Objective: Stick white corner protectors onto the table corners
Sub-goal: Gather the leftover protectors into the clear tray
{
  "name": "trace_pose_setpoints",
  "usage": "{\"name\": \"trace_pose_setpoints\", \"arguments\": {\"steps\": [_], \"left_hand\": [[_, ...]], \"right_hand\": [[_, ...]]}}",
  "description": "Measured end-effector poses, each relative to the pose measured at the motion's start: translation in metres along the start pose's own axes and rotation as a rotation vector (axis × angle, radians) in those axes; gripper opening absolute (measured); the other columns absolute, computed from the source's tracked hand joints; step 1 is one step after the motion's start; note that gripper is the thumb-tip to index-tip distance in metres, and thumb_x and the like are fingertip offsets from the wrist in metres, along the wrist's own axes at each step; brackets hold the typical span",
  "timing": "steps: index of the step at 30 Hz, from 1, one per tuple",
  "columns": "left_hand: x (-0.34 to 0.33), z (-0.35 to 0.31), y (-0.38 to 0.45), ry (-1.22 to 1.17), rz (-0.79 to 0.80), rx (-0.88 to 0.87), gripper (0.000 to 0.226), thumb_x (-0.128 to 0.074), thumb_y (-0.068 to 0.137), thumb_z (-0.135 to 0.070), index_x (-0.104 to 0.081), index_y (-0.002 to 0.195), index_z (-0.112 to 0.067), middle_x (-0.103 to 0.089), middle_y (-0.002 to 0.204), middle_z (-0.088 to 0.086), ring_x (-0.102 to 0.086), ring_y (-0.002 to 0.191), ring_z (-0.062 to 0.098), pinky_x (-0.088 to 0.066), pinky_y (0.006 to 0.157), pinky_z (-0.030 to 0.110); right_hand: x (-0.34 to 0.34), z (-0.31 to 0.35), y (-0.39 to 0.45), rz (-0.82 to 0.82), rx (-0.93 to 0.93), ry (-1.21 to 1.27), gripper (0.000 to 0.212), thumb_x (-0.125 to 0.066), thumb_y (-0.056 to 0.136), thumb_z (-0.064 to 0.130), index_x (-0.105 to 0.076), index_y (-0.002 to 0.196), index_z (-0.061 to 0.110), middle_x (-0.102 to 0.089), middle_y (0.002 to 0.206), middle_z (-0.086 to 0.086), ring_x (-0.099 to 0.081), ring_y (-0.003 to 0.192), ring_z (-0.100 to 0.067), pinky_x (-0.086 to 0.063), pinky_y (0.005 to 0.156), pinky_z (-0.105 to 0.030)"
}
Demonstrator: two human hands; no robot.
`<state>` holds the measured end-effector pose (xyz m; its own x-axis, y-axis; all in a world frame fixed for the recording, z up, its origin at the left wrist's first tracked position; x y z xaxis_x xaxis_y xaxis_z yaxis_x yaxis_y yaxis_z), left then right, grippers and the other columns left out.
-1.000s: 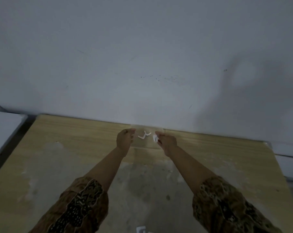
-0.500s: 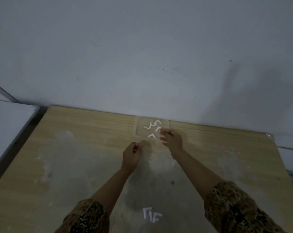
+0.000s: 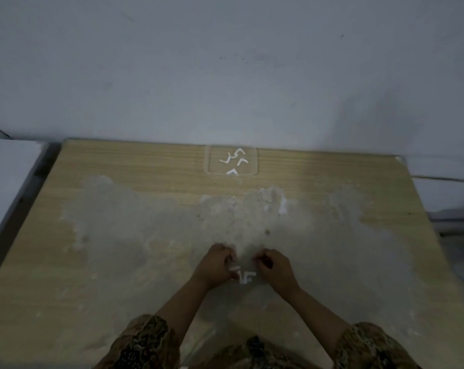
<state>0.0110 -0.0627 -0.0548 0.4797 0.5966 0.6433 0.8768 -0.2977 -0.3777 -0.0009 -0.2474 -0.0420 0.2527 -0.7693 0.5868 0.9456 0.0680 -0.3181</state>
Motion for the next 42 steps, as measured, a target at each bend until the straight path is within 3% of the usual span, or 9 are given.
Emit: {"name": "trace_pose_setpoints", "arguments": {"steps": [3,7,10,13,20,26,31,35,42], "left_hand": [[0.0,0.0,-0.003,0.017,-0.021,0.008,0.029,-0.077,0.069,-0.029,-0.065,0.088,-0.011,-0.052,0.093,0.009,-0.048,0.097,0.027,-0.035,0.078,0.028],[0.004,-0.003,-0.012,0.002,-0.063,0.023,0.005,-0.063,0.074,-0.01,-0.068,0.076,-0.009,-0.061,0.087,0.014,-0.053,0.093,0.029,-0.042,0.082,0.03],[0.009,-0.004,-0.02,-0.147,-0.103,0.034,0.013,-0.052,0.07,-0.007,-0.065,0.07,-0.01,-0.068,0.076,0.014,-0.063,0.077,0.026,-0.044,0.07,0.02],[0.011,-0.008,-0.025,-0.153,-0.072,-0.032,0.013,-0.059,0.074,0.004,-0.065,0.071,-0.006,-0.07,0.076,0.013,-0.062,0.072,0.016,-0.045,0.068,0.014],[-0.004,-0.036,-0.023,0.154,0.065,-0.255,0.013,-0.064,0.078,-0.008,-0.074,0.069,-0.007,-0.065,0.085,0.013,-0.055,0.086,0.021,-0.04,0.081,0.028],[-0.022,-0.04,-0.023,0.337,0.222,-0.315,0.006,-0.066,0.069,-0.005,-0.063,0.072,-0.003,-0.061,0.089,0.02,-0.057,0.088,0.035,-0.048,0.074,0.039],[-0.02,-0.047,-0.025,0.283,0.182,-0.234,0.009,-0.045,0.094,-0.013,-0.053,0.091,-0.016,-0.054,0.098,0.014,-0.059,0.092,0.031,-0.047,0.081,0.037],[-0.026,-0.043,-0.022,0.338,0.213,-0.25,0.024,-0.048,0.093,-0.014,-0.054,0.116,-0.009,-0.052,0.115,0.014,-0.062,0.089,0.028,-0.044,0.073,0.025],[-0.029,-0.037,-0.015,0.25,0.207,-0.172,0.017,-0.05,0.092,-0.012,-0.062,0.099,-0.003,-0.053,0.106,0.017,-0.064,0.088,0.03,-0.052,0.074,0.032]], "right_hand": [[-0.002,-0.001,-0.004,0.049,0.023,-0.091,0.008,-0.07,0.084,0.013,-0.072,0.092,0.013,-0.063,0.088,-0.004,-0.054,0.08,-0.008,-0.039,0.074,-0.006],[-0.006,0.007,-0.004,0.076,0.042,-0.205,0.013,-0.07,0.083,0.017,-0.069,0.09,0.006,-0.049,0.082,-0.001,-0.055,0.083,-0.019,-0.032,0.071,-0.016],[-0.011,0.006,-0.003,0.089,0.038,-0.287,0.011,-0.067,0.083,0.013,-0.067,0.088,0.004,-0.054,0.09,-0.011,-0.055,0.093,-0.029,-0.032,0.073,-0.023],[-0.012,0.007,-0.005,0.108,0.04,-0.377,0.01,-0.06,0.087,0.017,-0.064,0.092,0.009,-0.055,0.101,-0.011,-0.053,0.098,-0.027,-0.04,0.08,-0.029],[0.006,-0.002,-0.015,0.016,0.012,-0.405,0.01,-0.058,0.088,0.024,-0.059,0.092,0.015,-0.062,0.093,-0.006,-0.059,0.089,-0.025,-0.044,0.072,-0.033],[0.018,-0.014,-0.019,0.01,-0.019,-0.376,0.012,-0.063,0.087,0.025,-0.065,0.094,0.015,-0.063,0.096,-0.006,-0.059,0.092,-0.022,-0.043,0.077,-0.028],[0.018,-0.022,-0.022,0.03,-0.061,-0.392,0.014,-0.06,0.09,0.028,-0.063,0.096,0.015,-0.057,0.098,-0.006,-0.056,0.093,-0.022,-0.045,0.079,-0.03],[0.018,-0.018,-0.023,0.081,-0.07,-0.418,0.012,-0.06,0.087,0.026,-0.051,0.081,0.022,-0.046,0.088,0.0,-0.044,0.08,-0.017,-0.038,0.069,-0.028],[0.021,-0.022,-0.024,0.067,-0.103,-0.266,0.022,-0.062,0.086,0.025,-0.044,0.073,0.024,-0.045,0.078,0.001,-0.045,0.071,-0.017,-0.034,0.061,-0.026]]}}
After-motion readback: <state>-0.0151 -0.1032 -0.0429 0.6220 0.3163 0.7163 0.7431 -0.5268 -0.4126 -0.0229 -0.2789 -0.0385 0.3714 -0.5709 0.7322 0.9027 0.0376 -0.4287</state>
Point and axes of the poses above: each hand's wrist, its own y-axis towards the middle knuckle, its own x-axis out of the back of the hand, z = x × y, the point moved 5 cm from there along y, towards the middle knuckle
